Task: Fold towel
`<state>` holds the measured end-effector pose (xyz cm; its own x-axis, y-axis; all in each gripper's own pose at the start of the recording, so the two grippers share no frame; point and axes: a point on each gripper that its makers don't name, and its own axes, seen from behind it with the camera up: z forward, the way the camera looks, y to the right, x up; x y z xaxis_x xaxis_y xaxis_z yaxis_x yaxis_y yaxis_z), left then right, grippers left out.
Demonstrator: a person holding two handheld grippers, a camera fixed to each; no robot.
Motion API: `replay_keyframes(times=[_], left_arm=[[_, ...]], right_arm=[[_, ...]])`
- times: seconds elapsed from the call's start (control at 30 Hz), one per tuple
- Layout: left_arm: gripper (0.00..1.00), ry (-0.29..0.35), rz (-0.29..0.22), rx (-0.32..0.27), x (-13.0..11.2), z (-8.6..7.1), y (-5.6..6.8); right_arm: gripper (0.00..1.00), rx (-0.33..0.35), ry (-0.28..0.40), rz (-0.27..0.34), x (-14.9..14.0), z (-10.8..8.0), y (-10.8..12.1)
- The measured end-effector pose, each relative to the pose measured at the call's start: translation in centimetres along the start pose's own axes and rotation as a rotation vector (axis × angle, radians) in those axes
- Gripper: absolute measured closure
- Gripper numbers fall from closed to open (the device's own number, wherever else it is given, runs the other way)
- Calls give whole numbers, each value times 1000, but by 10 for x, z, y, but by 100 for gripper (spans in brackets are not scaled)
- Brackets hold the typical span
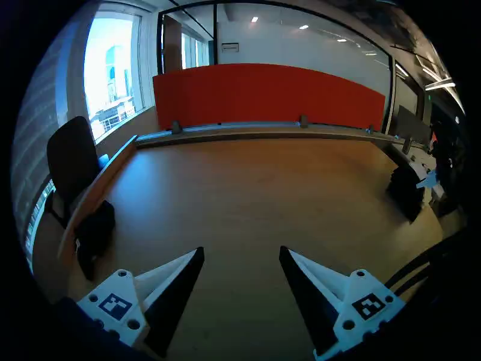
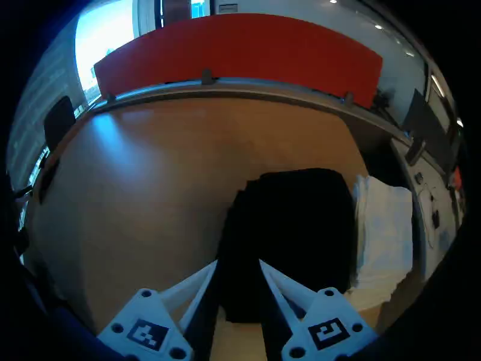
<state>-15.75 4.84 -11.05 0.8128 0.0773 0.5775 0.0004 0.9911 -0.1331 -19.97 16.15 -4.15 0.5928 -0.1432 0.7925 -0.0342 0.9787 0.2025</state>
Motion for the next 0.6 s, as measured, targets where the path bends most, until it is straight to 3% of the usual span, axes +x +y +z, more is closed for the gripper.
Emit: replay_keyframes(times=[0.23, 0.6], left_arm=[[7, -2, 2, 2, -1, -1, -1], [7, -3, 1, 5, -2, -2, -1]], right_arm=[[82, 11, -5, -5, -3, 3, -3], [83, 38, -40, -5, -15, 7, -8]])
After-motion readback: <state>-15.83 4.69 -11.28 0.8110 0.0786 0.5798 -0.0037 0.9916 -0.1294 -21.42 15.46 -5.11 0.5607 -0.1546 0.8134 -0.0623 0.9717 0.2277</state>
